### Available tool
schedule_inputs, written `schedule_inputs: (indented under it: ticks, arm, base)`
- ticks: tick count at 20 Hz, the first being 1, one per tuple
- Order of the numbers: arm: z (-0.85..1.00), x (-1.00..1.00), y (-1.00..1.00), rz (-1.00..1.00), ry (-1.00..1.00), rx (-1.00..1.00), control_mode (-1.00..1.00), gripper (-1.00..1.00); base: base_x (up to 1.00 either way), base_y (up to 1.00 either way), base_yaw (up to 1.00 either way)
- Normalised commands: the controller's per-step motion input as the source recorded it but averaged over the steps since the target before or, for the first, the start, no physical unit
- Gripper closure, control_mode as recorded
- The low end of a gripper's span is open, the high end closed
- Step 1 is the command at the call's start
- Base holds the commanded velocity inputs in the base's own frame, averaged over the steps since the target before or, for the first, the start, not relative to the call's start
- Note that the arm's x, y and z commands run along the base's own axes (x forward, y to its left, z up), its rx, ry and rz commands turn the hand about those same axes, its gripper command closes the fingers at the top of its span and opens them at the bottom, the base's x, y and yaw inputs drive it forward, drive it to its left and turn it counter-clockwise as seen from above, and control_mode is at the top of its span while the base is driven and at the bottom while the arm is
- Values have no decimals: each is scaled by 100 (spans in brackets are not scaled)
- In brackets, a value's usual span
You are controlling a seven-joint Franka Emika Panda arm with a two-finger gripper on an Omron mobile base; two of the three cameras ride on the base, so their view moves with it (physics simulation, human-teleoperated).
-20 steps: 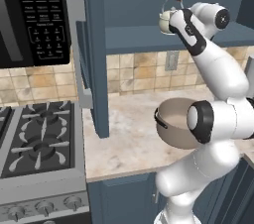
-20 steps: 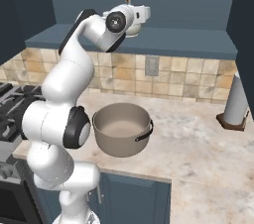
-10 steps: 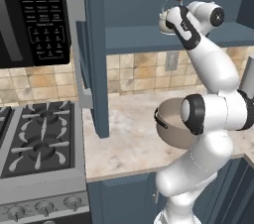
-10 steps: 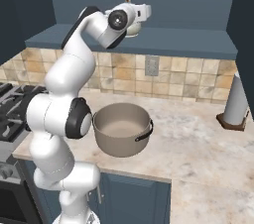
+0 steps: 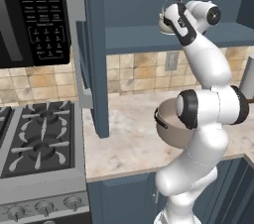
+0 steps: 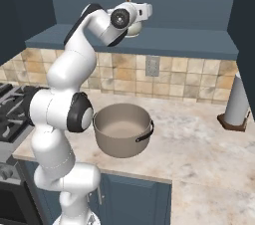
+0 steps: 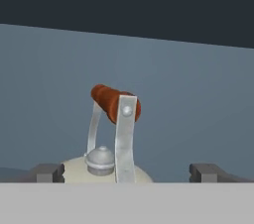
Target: Pick the kettle from the cabinet and place it on a stove burner. Then pick the pot from the counter and place it on another stove burner. Finally, turn both burners on.
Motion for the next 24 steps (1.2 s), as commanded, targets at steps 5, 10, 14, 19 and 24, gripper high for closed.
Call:
schedule_inputs:
  ticks: [5, 10, 14, 19, 24]
  arm:
    - [0, 13, 0, 1, 0, 0, -100, 100]
    - [0, 17, 2, 1, 0, 0, -100, 100]
    - [0, 9, 0, 0, 0, 0, -100, 100]
    - [0, 0, 0, 0, 0, 0, -100, 100]
    - [0, 0, 0, 0, 0, 0, -100, 100]
  base:
    - [0, 0, 0]
    - [0, 0, 0]
    - [0, 0, 0]
    - [0, 0, 0]
    - [0, 0, 0]
